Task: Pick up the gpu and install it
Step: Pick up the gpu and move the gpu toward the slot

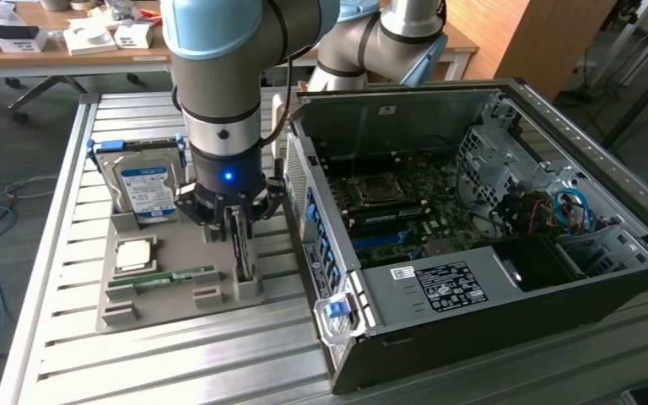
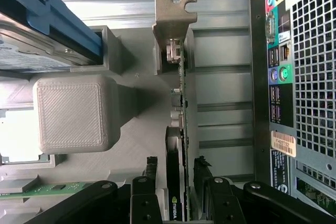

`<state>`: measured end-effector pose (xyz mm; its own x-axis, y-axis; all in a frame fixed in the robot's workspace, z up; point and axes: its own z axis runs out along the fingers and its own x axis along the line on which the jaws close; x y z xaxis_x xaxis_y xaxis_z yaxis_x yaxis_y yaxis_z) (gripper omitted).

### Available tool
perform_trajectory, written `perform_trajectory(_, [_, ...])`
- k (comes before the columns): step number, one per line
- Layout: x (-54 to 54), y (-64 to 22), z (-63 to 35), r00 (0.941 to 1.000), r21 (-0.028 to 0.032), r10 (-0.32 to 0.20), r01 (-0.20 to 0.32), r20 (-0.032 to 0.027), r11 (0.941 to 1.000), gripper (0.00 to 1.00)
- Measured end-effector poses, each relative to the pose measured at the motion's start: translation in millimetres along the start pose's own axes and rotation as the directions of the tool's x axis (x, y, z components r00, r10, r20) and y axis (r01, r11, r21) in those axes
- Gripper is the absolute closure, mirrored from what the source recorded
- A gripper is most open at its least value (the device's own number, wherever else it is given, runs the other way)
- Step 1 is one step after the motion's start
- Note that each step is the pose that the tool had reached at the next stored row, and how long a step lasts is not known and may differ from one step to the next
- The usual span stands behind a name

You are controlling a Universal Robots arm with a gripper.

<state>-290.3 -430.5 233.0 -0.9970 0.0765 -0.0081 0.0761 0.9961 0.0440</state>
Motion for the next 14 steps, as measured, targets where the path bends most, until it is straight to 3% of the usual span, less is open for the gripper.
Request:
perform_trajectory(8, [0.0, 0.0, 0.0, 1.0000, 0.0000, 0.000, 0.000, 0.0000, 1.0000, 0.58])
perform_trajectory(10, [0.0, 0.0, 0.0, 1.0000, 0.0000, 0.000, 0.000, 0.0000, 1.0000, 0.60])
perform_trajectory(11, [0.0, 0.0, 0.0, 1.0000, 0.0000, 0.000, 0.000, 0.0000, 1.0000, 0.67])
perform_trajectory(14, [0.0, 0.0, 0.0, 1.0000, -0.0001, 0.000, 0.000, 0.0000, 1.0000, 0.67])
